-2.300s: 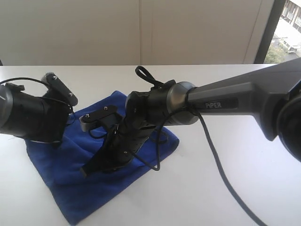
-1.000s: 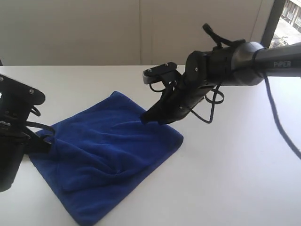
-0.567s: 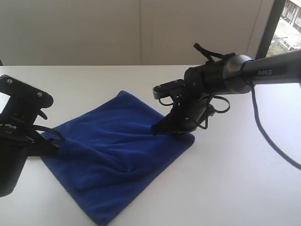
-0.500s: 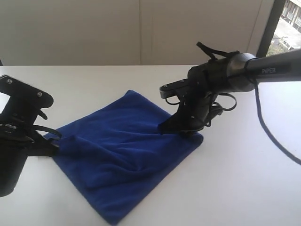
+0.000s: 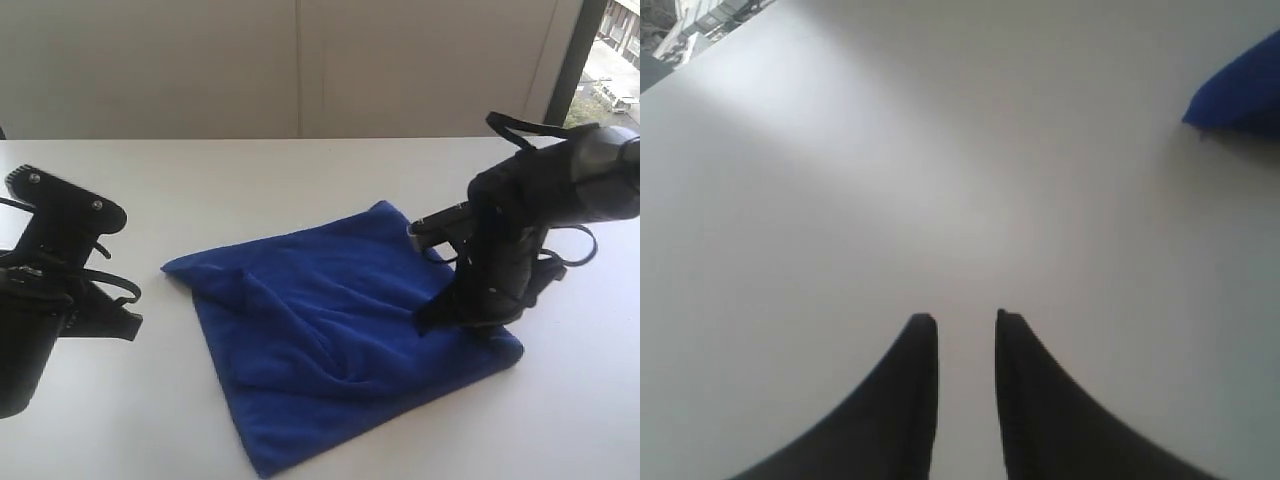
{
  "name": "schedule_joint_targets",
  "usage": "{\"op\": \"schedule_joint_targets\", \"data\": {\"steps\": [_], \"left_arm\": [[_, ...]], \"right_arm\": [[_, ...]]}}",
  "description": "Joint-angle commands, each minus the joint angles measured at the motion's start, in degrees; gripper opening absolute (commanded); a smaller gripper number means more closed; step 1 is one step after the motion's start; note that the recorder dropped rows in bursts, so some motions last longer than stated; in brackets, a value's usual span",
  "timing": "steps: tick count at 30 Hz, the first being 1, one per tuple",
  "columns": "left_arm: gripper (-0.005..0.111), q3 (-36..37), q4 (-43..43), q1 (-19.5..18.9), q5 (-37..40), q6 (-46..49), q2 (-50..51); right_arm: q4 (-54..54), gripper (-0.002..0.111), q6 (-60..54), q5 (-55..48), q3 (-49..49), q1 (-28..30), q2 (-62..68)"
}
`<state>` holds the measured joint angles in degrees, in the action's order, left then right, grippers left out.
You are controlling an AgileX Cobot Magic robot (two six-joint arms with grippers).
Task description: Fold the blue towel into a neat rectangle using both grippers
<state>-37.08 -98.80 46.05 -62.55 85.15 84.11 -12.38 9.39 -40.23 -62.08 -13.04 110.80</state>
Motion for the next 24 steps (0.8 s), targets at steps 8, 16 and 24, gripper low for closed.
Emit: {"op": "schedule_joint_targets", "data": {"steps": [8,16,24], "left_arm": [[0.028,0.38,-1.15,0.35,13.21,1.07,-0.74],[0.028,0.38,-1.15,0.35,22.33,5.00,-0.74],[0.028,0.38,-1.15,0.35,26.47,3.53,-0.74]], "right_arm": [[14.11,0.000,-6.76,-2.95,15.95,-4.05,-6.80],[14.49,0.000,-6.76,-3.22,17.34,-14.44,-6.93],[12.38,0.000,-6.65,-3.29,12.57,-15.42,-15.86]]}}
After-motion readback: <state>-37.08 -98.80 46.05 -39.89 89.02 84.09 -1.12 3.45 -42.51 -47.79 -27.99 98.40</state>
